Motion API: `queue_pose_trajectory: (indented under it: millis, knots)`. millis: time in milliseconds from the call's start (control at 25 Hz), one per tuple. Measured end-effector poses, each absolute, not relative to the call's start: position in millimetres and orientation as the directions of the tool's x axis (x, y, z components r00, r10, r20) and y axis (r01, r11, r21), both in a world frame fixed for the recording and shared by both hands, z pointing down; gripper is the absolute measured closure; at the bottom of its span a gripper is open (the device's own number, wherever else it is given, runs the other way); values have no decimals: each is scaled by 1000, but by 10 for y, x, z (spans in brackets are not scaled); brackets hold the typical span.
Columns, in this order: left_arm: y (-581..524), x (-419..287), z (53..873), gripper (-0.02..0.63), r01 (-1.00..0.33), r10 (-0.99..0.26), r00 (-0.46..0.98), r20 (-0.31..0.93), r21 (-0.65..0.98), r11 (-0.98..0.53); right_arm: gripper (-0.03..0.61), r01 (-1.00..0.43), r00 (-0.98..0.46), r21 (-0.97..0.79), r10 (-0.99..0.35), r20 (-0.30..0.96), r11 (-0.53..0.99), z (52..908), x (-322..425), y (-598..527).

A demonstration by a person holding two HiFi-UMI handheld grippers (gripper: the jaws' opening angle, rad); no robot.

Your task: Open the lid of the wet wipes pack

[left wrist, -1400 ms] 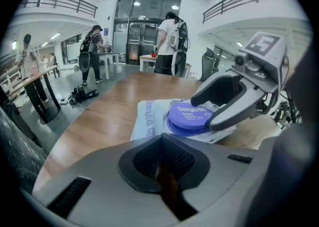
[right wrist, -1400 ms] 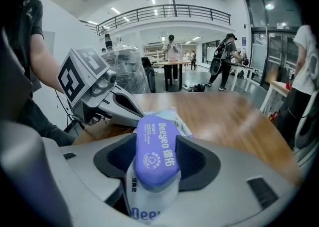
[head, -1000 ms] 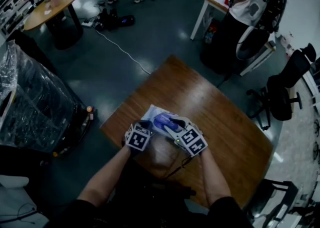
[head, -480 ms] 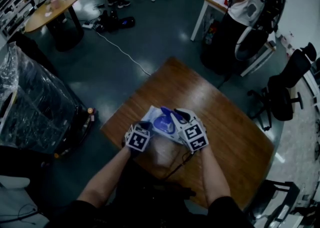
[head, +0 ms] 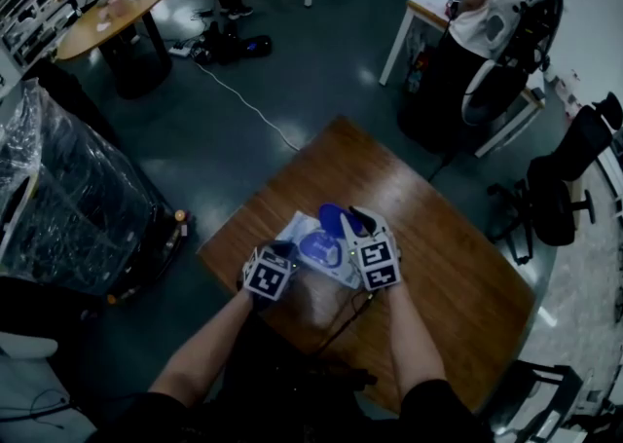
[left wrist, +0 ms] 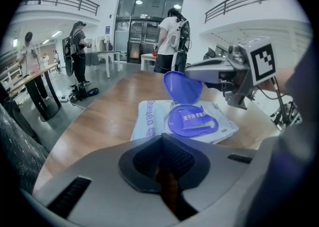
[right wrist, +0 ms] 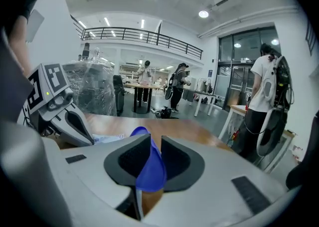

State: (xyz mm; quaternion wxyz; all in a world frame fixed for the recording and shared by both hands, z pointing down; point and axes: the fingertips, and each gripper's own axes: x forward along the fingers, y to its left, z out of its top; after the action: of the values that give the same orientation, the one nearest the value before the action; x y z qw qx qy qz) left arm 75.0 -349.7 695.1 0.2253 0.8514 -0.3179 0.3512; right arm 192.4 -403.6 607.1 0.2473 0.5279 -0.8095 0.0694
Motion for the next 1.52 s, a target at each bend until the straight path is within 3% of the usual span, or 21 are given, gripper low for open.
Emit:
queue_pose_trajectory:
  millis: [480,800,960,1280,1520]
  knots:
    - [-3492,673,6588,607,-754,-490,508,708,90,-651,485,-929,-262,110,-835,484,354,6306,2156,-4164]
    - [-3436,777,6148,609,-737,-538,563,628,86,-671,471,-952,-277,20,-886,372,306,5910,2263,-3950]
    - [-3352,848,5977,609,-714,-542,605,584,95,-694,563,-965,-249,1,-918,308,262,5616,2319,-3741]
    - [-3109,824,5462,608,-666,-555,692,462,111,-737,568,-978,-211,-52,-954,212,204,4998,2096,-3198]
    - [-2891,475,4996,609,-635,-562,744,362,122,-762,569,-976,-216,-71,-963,159,207,4659,1522,-2780]
